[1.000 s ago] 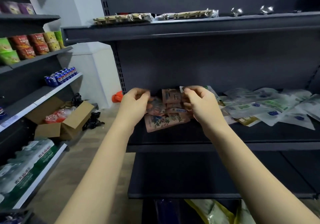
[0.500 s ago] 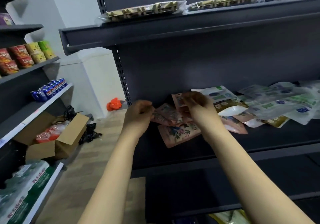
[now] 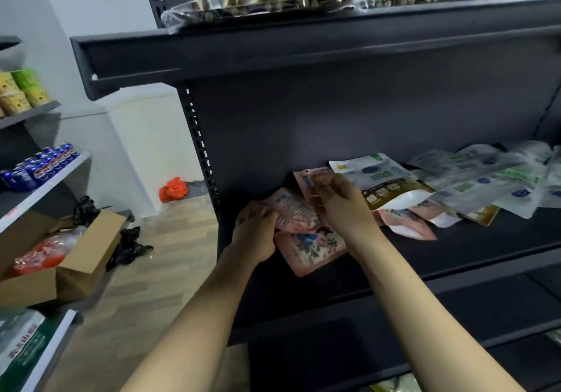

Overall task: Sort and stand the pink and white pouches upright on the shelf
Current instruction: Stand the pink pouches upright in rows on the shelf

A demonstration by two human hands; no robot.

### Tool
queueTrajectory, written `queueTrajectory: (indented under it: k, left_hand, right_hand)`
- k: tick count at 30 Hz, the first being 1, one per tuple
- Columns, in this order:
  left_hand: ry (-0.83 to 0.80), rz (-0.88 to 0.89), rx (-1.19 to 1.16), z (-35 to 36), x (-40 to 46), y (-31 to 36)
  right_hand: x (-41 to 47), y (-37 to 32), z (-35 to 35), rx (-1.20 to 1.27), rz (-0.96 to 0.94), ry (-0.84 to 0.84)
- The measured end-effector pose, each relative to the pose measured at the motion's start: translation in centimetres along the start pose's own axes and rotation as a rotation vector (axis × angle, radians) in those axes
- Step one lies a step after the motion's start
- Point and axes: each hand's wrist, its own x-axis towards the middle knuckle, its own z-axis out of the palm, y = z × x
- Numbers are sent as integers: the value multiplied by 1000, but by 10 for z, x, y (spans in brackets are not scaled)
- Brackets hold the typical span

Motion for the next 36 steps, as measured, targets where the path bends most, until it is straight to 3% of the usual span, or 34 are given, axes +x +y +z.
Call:
queueTrajectory:
  k: [4, 12, 15, 18, 22, 29, 31, 36]
  left_hand:
    - [91, -11, 150, 21, 13, -4]
    - [200, 105, 116, -5, 25, -10]
    - [308, 138, 96, -29, 28, -17]
    - [435, 77, -89, -59, 26, -27]
    - [444, -119, -448, -98, 18, -21]
    - [435, -409, -1368, -111, 10, 19]
    - [434, -424, -1453, -104, 12, 24]
    - [365, -411, -1432, -82, 15, 17]
  right_hand:
    - [8, -3, -6, -25, -47, -30]
    - [25, 12, -2, -8, -36, -153]
    - [32, 12, 5, -22, -27, -169]
    - [36, 7, 4, 72, -13, -158]
    - [44, 1, -5, 225, -40, -160]
    - [47, -7, -9, 493, 88, -537]
    - [46, -7, -8, 506, 96, -624]
    - [52, 4, -8, 377, 80, -532]
